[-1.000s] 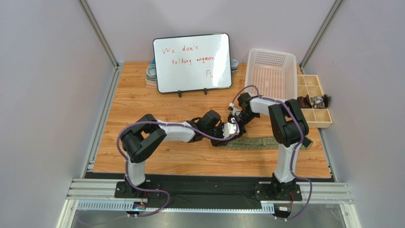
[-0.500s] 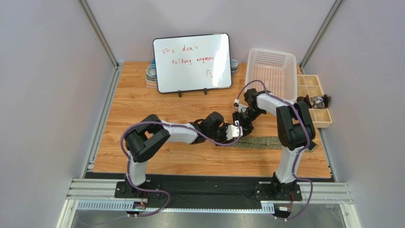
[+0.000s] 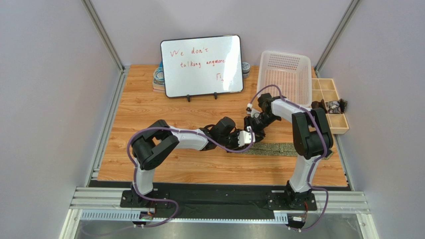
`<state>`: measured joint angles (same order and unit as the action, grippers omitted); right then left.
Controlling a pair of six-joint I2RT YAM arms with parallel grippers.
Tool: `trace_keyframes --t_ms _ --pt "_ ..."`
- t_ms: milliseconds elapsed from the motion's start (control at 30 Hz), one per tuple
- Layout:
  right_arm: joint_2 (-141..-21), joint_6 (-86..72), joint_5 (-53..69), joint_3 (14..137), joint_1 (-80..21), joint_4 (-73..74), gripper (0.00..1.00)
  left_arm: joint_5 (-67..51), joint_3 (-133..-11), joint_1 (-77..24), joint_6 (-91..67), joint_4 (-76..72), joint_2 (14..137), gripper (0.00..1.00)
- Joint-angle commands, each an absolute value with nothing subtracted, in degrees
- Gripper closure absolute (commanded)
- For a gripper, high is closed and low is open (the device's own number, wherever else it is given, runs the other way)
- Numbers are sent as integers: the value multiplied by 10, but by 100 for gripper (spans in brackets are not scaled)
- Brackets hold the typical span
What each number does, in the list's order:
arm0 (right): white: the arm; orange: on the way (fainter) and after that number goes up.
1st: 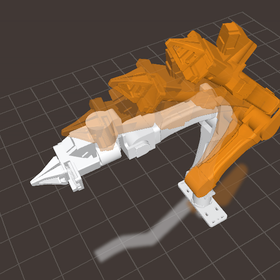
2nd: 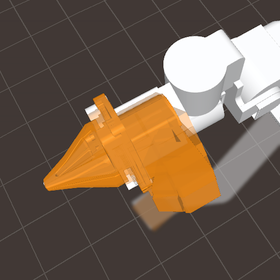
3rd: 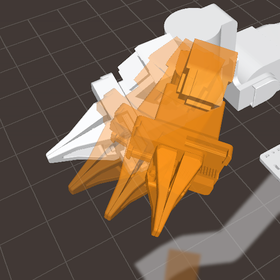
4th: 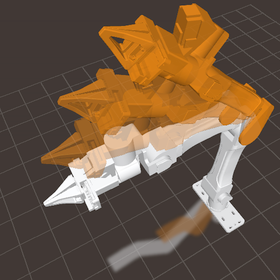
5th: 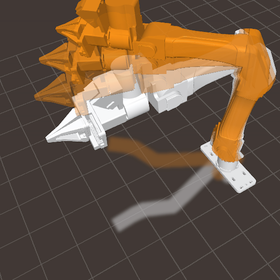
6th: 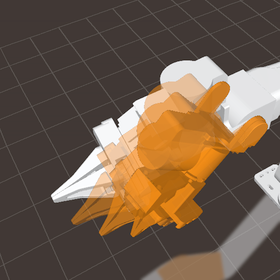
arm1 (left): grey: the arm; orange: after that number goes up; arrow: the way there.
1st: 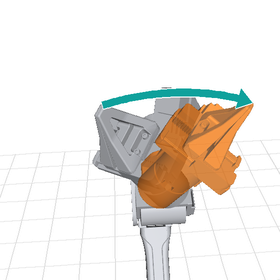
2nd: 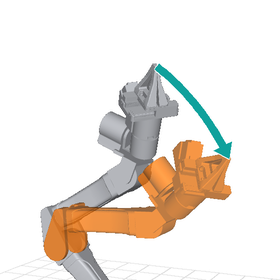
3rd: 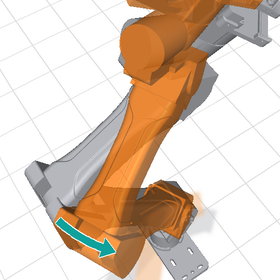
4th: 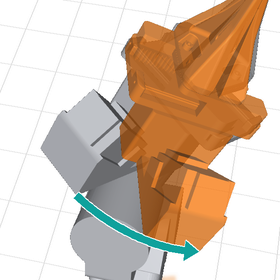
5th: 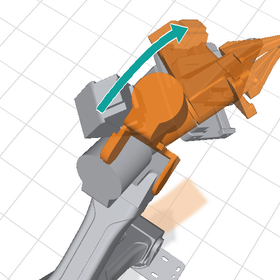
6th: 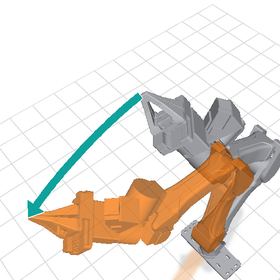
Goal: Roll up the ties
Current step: Roll the tie at the center of the board.
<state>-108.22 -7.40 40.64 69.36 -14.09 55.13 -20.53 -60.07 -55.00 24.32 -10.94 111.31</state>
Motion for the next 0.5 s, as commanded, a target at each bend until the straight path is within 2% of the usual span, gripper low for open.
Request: trace_keyframes --t_ms 0,167,200,267,467 --pt "-1085 -87 428 686 -154 506 66 -149 -568 -551 267 34 1176 64" --pt "-1093 -74 394 675 -152 508 81 -146 -571 -550 265 40 1174 64" --pt "-1093 -72 390 672 -152 508 90 -145 -571 -550 265 42 1174 64" --pt "-1094 -68 386 669 -149 510 98 -144 -573 -550 263 45 1174 64" --pt "-1094 -67 332 651 -124 509 100 -147 -574 -547 254 52 1169 64"
